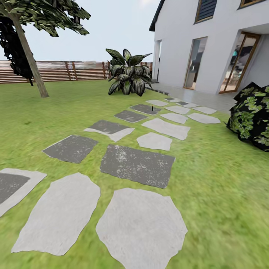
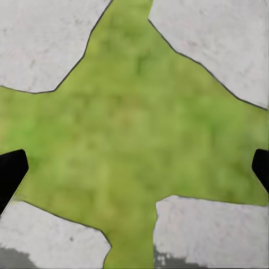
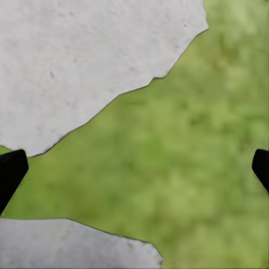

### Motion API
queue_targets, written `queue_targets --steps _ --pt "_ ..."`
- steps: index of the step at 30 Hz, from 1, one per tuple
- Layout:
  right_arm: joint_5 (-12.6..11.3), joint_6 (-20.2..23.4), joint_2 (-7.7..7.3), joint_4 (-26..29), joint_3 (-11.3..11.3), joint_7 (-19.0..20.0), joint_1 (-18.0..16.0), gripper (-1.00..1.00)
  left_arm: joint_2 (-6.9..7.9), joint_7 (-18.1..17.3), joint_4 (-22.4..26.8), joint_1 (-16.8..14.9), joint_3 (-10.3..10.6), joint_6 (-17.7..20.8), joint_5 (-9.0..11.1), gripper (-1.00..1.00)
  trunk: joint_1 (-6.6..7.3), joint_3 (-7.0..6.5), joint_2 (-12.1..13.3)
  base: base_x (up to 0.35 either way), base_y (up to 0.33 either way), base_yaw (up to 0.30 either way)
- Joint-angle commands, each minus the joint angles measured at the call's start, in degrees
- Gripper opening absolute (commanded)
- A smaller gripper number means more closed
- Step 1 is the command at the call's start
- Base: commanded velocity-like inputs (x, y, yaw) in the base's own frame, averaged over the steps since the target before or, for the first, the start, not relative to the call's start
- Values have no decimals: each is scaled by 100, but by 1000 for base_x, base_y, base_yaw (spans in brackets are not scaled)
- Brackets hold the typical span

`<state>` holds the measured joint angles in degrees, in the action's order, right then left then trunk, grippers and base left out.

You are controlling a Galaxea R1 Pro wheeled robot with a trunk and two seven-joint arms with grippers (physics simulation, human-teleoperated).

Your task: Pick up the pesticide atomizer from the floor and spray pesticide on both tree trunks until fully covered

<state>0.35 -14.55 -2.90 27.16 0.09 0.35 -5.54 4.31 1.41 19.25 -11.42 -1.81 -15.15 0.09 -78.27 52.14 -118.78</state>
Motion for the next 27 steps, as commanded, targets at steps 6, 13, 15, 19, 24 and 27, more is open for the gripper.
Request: queue_targets --steps 6,13,15,19,24,27 --pt "0 -1 0 -1 0 0 0 100 0 0 0 0 -4 -1 0 100 0 0 0 339 0 0" --pt "0 -3 0 0 0 0 0 100 0 3 0 0 -3 0 0 100 0 0 0 339 0 0" --pt "0 -2 0 0 0 0 0 100 0 2 0 0 -4 -2 0 100 0 0 0 339 0 0" --pt "0 0 0 0 0 0 0 100 0 2 0 0 -3 -2 0 100 0 0 0 339 0 0" --pt "0 1 0 0 0 0 0 100 0 1 0 0 -4 -2 0 100 0 0 0 339 0 0" --pt "0 0 0 0 0 0 0 100 0 0 -1 0 -4 -2 0 100 0 0 0 339 0 0"
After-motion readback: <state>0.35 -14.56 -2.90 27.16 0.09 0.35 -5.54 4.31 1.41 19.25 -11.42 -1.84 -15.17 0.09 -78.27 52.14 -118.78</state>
